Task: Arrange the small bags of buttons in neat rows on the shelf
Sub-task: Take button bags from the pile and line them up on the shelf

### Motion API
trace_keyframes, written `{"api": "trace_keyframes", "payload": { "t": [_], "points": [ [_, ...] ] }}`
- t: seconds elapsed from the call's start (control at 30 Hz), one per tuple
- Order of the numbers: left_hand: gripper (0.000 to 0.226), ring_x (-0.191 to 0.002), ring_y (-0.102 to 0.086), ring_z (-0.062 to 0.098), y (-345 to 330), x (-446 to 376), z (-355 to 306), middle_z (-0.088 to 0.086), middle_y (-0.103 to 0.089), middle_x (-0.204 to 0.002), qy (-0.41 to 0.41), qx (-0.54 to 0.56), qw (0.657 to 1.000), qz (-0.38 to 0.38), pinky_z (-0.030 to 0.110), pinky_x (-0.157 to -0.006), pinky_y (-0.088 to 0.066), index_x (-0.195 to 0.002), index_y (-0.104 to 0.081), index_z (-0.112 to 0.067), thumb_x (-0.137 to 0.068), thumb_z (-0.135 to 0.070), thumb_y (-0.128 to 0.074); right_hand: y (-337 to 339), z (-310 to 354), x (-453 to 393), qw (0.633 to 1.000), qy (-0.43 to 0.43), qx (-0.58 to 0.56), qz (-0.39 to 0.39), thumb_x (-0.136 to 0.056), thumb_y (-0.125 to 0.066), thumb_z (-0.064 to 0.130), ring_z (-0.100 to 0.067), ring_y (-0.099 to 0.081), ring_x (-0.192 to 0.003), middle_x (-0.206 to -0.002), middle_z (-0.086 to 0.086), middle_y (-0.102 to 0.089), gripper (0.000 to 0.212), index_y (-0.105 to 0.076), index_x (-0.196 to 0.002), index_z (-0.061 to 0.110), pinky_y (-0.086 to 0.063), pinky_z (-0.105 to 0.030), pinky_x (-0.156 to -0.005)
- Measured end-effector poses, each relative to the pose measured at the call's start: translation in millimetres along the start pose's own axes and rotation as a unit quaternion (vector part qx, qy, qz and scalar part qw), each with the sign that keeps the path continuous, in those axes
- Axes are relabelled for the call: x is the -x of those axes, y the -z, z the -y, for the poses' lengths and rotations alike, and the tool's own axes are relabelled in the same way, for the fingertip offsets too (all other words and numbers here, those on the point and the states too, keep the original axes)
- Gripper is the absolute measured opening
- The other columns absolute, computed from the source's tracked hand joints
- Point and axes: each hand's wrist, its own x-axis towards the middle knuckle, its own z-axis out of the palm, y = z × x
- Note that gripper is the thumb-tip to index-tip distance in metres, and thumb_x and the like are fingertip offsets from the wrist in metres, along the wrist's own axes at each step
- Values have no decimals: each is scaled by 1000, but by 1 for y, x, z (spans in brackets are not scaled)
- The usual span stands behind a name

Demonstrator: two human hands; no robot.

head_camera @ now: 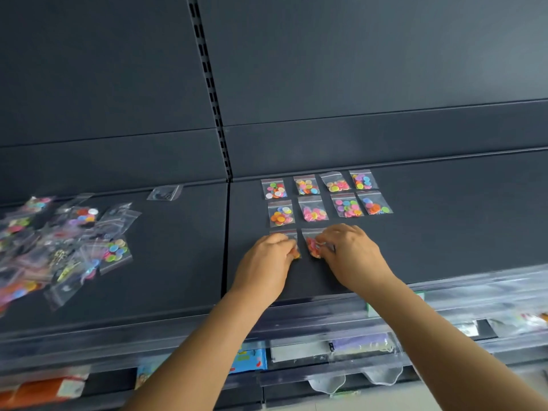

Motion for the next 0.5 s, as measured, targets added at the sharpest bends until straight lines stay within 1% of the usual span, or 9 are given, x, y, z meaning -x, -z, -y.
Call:
{"api": "trace_keyframes", "payload": {
  "t": [0.07,0.17,0.23,0.3,0.4,0.5],
  "points": [
    [28,-113,-51,18,-2,-3,0,-4,-58,-125,-3,-5,1000,-2,34,-90,-46,-120,-63,-14,-99,-20,-47,0,-2,-4,1000,-4,1,-4,-96,-49,22,-22,-51,-108,-118,0,-61,24,-69,-107,15,-42,-27,-81],
    [30,-114,-50,17,-4,-6,0,-4,-56,-127,-3,-13,1000,-1,34,-91,-46,-125,-60,-14,-99,-20,-46,0,-3,-8,1000,-6,5,-6,-96,-48,22,-21,-52,-107,-115,0,-61,23,-69,-103,13,-43,-28,-76],
    [32,-115,-49,18,-5,-8,0,-4,-55,-128,-5,-22,1000,0,35,-91,-47,-127,-58,-14,-99,-20,-47,-1,-4,-9,1000,-4,16,-4,-96,-47,23,-21,-52,-105,-112,0,-61,24,-69,-100,13,-40,-25,-70],
    [33,-116,-49,18,-6,-8,0,-4,-55,-129,-5,-29,1000,3,36,-91,-47,-130,-56,-15,-98,-20,-47,-3,-5,-10,1000,1,27,0,-97,-46,24,-21,-52,-105,-112,0,-61,25,-69,-100,13,-38,-24,-69],
    [36,-118,-47,18,-7,-8,0,-4,-53,-131,-2,-36,999,4,35,-92,-47,-133,-53,-16,-98,-19,-48,-1,-5,-9,999,7,40,9,-97,-46,22,-21,-52,-107,-115,-1,-60,25,-68,-104,13,-38,-22,-71],
    [39,-124,-43,16,-5,-6,-2,-5,-50,-134,-5,-46,999,4,32,-96,-45,-136,-50,-17,-97,-19,-50,3,0,-7,999,6,40,12,-97,-47,25,-22,-50,-112,-121,-2,-59,26,-64,-114,15,-42,-26,-81]
  ]
}}
